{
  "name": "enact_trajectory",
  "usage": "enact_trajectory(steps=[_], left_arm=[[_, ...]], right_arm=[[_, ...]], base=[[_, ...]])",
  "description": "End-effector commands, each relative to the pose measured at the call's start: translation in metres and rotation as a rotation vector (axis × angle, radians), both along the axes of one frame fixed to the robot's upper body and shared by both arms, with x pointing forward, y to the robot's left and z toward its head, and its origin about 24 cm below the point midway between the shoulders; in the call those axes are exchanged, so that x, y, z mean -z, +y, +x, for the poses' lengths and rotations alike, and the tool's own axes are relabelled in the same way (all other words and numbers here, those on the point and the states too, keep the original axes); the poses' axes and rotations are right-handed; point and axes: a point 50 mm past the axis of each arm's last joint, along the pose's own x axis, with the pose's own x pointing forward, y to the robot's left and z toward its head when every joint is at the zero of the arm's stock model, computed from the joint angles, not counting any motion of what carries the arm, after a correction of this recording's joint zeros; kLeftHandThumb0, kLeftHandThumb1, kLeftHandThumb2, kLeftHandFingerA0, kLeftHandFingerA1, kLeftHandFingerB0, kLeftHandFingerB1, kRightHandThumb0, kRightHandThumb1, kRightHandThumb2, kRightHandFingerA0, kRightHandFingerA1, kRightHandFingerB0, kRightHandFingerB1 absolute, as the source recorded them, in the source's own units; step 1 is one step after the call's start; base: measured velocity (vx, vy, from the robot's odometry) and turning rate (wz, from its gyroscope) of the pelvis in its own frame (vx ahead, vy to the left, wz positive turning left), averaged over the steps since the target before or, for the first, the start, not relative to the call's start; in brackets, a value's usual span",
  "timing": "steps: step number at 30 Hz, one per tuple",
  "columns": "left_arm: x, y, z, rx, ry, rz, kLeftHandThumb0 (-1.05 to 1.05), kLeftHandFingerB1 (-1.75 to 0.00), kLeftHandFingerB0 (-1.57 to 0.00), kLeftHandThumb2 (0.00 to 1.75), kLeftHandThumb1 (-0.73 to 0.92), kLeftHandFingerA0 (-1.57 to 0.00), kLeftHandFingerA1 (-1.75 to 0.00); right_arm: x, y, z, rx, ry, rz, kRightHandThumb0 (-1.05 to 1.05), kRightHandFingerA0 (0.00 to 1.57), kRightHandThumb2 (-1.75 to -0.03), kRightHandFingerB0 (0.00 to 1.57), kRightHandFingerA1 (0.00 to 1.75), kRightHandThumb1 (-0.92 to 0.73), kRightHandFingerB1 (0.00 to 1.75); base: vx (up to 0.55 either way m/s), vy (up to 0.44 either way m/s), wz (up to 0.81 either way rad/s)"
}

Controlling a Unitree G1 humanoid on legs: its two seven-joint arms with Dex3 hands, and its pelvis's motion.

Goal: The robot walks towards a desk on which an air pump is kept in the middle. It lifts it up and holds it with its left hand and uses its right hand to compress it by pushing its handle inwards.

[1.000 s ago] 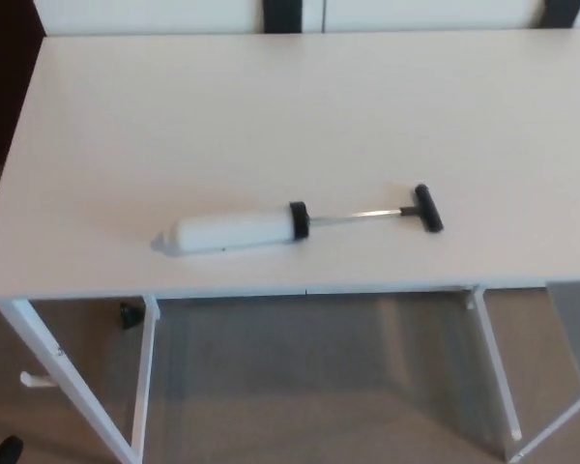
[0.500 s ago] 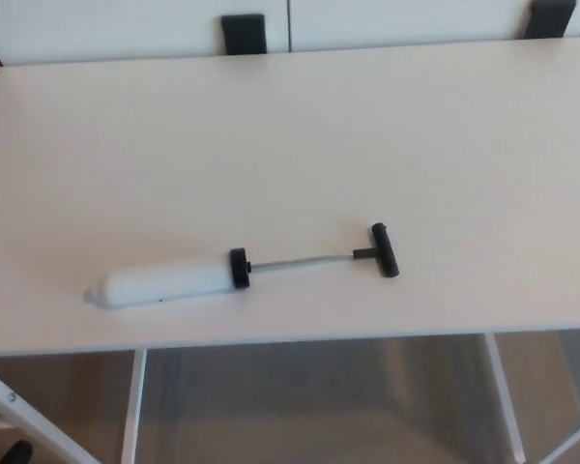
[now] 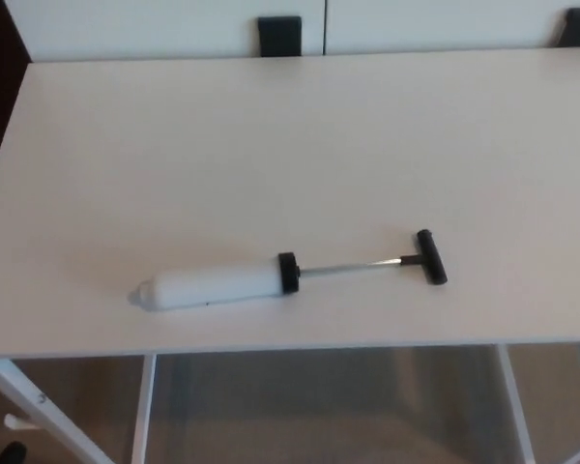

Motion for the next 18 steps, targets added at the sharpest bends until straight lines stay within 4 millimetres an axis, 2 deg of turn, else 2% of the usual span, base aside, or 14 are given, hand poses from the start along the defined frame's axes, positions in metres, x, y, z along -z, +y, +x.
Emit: enact_trajectory(steps=[1,6,7,12,18], left_arm=[[-0.001,0.000,0.000,-0.002,0.006,-0.012,-0.19,-0.27,-0.12,0.60,0.66,-0.19,-0.46],[-0.003,-0.002,0.001,0.019,0.009,0.004,-0.20,-0.27,-0.12,0.59,0.66,-0.19,-0.46],[-0.003,-0.002,0.002,0.024,0.008,0.003,-0.19,-0.28,-0.13,0.59,0.66,-0.19,-0.48],[-0.004,-0.002,0.000,0.025,0.014,-0.003,-0.18,-0.26,-0.11,0.60,0.66,-0.18,-0.48],[-0.017,0.011,-0.016,0.009,0.035,0.004,-0.20,-0.21,-0.10,0.64,0.64,-0.14,-0.50]], right_arm=[[-0.004,-0.006,0.001,0.001,0.000,-0.045,-0.69,0.32,-0.81,0.09,0.49,-0.48,0.38],[-0.005,-0.005,0.002,0.002,-0.010,-0.040,-0.67,0.31,-0.79,0.08,0.49,-0.48,0.38],[-0.005,-0.005,0.002,0.004,-0.009,-0.043,-0.68,0.35,-0.80,0.11,0.50,-0.47,0.39],[-0.004,-0.004,0.001,-0.013,-0.004,-0.055,-0.68,0.30,-0.80,0.08,0.49,-0.49,0.38],[-0.005,-0.005,0.003,-0.003,-0.020,-0.045,-0.67,0.34,-0.80,0.09,0.50,-0.47,0.38]], base=[[0.00,0.000,0.00],[0.01,0.008,0.02],[0.00,0.000,0.00],[0.00,0.000,0.00],[0.00,0.000,0.00]])
